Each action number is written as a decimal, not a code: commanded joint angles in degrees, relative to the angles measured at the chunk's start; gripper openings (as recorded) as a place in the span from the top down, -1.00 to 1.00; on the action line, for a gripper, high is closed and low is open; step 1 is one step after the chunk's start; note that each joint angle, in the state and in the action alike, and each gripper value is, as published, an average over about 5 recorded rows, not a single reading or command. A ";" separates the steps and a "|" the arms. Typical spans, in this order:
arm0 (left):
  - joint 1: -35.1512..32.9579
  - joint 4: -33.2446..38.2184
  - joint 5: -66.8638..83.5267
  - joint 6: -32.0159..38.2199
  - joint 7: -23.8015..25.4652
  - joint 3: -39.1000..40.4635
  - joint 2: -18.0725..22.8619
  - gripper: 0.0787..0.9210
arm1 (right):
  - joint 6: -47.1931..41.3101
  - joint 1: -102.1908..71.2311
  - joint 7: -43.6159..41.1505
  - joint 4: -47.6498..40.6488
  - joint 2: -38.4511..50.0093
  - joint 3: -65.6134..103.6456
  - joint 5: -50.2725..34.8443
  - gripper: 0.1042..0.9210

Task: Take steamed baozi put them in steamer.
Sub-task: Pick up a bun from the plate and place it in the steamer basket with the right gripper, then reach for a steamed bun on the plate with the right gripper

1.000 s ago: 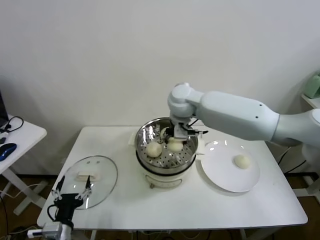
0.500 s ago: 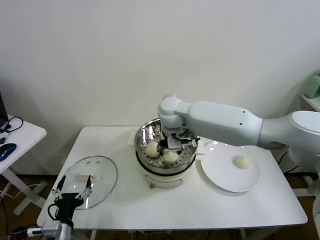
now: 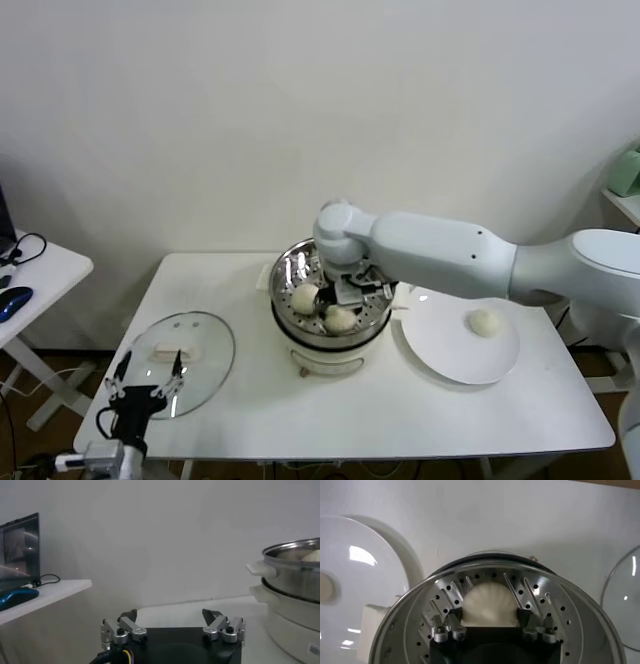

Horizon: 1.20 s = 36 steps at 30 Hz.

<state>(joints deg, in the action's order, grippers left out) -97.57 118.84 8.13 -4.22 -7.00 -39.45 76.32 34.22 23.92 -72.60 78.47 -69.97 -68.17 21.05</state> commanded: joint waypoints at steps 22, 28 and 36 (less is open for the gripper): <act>1.10 -0.38 -0.01 -0.34 -0.04 0.19 0.06 -0.77 | 2.46 1.82 -0.68 -0.99 0.90 2.54 -2.55 -0.76; 1.16 -0.42 0.28 -0.32 -0.05 -0.02 -0.21 -0.77 | -0.20 5.73 -2.10 -1.58 4.68 3.67 -8.03 -0.76; 1.35 0.61 0.89 -0.78 -0.04 -0.04 -0.54 -0.77 | -24.19 15.08 -2.21 -8.07 14.85 -6.89 -31.35 -0.76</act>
<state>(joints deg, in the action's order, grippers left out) -96.22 118.81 8.50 -4.72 -7.07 -39.48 75.97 30.36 30.39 -74.17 75.56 -64.49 -67.14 10.60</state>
